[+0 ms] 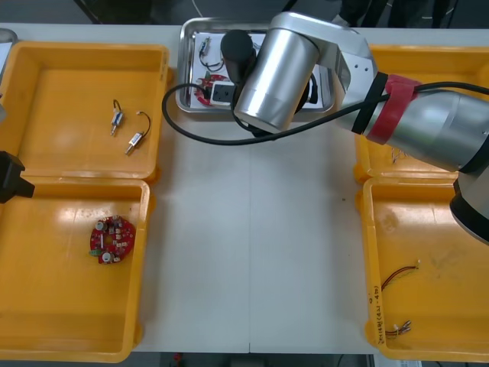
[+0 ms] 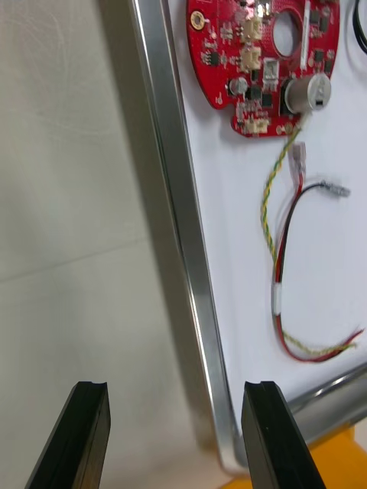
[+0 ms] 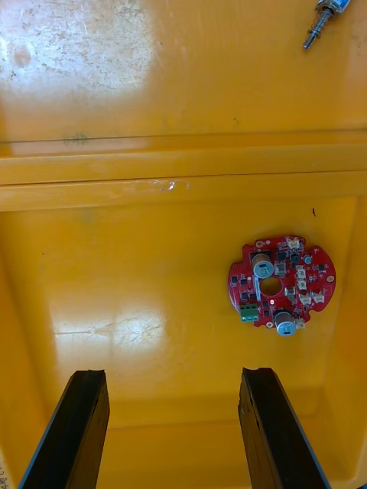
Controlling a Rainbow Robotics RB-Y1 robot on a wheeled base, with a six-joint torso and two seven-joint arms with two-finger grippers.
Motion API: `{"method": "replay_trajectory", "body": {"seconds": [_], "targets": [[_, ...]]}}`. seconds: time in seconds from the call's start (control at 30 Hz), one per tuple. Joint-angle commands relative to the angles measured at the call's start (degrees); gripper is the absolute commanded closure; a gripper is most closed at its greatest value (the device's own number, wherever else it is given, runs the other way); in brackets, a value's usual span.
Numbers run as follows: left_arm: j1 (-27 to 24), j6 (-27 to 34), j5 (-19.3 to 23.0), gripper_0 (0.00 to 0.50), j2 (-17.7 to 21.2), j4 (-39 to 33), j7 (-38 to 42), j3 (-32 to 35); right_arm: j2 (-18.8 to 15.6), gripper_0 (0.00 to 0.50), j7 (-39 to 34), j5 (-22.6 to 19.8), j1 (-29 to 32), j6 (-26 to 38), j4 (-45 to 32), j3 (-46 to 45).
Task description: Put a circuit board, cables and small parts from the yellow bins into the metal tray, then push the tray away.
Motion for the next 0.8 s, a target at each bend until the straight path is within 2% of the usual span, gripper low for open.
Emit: {"method": "replay_trajectory", "body": {"seconds": [0.03,0.17,0.37,0.6,0.8], "targets": [[0.9,0.4,-0.5,0.0,2.7,-1.2,-5.0,1.8,0.3,0.0,1.3,-2.9,4.2,8.1,-5.6,-13.1],[0.9,0.4,-0.5,0.0,2.7,-1.2,-5.0,1.8,0.4,0.0,0.5,-6.5,8.7,17.7,-9.5,-24.0],[0.9,0.4,-0.5,0.0,2.7,-1.2,-5.0,1.8,0.4,0.0,-2.1,-6.2,14.7,32.7,-17.9,-36.6],[0.9,0.4,-0.5,0.0,2.7,-1.2,-5.0,1.8,-0.4,0.0,-11.7,-5.3,21.6,32.7,-30.2,-45.7],[0.9,0.4,-0.5,0.0,2.7,-1.2,-5.0,1.8,-4.5,0.0,-21.3,-5.1,29.3,32.7,-40.3,-48.6]]}}
